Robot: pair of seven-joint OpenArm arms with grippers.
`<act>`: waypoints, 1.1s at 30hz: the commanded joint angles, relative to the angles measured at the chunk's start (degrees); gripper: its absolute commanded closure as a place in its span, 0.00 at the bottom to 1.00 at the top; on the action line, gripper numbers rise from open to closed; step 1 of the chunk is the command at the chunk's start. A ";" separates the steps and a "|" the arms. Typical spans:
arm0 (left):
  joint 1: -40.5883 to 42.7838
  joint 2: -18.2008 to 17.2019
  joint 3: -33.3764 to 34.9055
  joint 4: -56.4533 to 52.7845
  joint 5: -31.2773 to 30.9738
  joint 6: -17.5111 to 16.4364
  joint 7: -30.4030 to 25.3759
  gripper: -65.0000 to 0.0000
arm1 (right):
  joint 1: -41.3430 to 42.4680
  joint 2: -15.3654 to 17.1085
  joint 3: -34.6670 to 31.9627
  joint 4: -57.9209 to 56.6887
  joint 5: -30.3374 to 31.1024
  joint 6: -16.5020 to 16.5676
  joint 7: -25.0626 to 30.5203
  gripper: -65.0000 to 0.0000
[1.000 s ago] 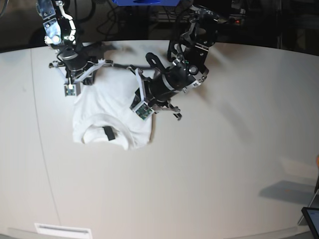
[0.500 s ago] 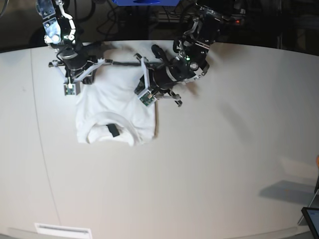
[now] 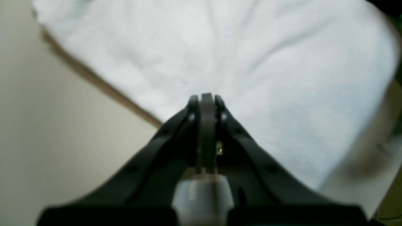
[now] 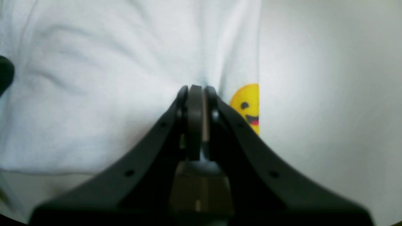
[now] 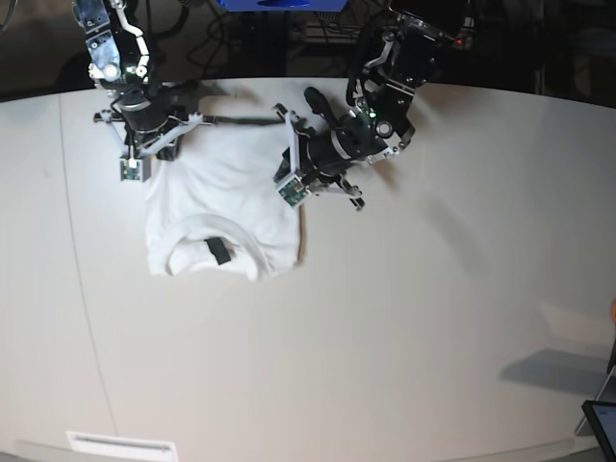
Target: Fold the T-shirt properly
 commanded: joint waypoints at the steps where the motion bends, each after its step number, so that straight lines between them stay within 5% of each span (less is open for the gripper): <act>1: -0.37 0.22 -0.15 1.00 -0.23 0.17 -0.71 0.97 | -1.32 0.58 0.19 -0.62 -0.18 -2.42 -5.13 0.95; 8: -0.02 0.22 -0.23 3.11 -0.32 0.17 -0.62 0.97 | -0.79 0.85 0.54 -0.53 -0.18 -2.42 -4.43 0.95; 14: -0.28 -0.13 -0.85 7.33 -0.32 0.25 -0.62 0.97 | -0.79 0.93 0.54 1.67 -0.18 -2.15 3.92 0.95; 25: -1.51 -0.30 -0.85 9.44 -0.23 2.45 -0.97 0.97 | 2.72 0.93 2.03 5.53 -0.18 -2.15 5.42 0.95; 28: -1.51 -1.18 -1.82 11.02 -0.23 2.54 -2.11 0.97 | 2.55 0.93 4.23 5.62 -0.18 -2.15 12.10 0.95; 33: 4.47 -1.27 -11.31 15.24 -0.32 2.54 -14.24 0.97 | -1.06 0.93 11.09 5.27 -0.18 0.04 31.97 0.94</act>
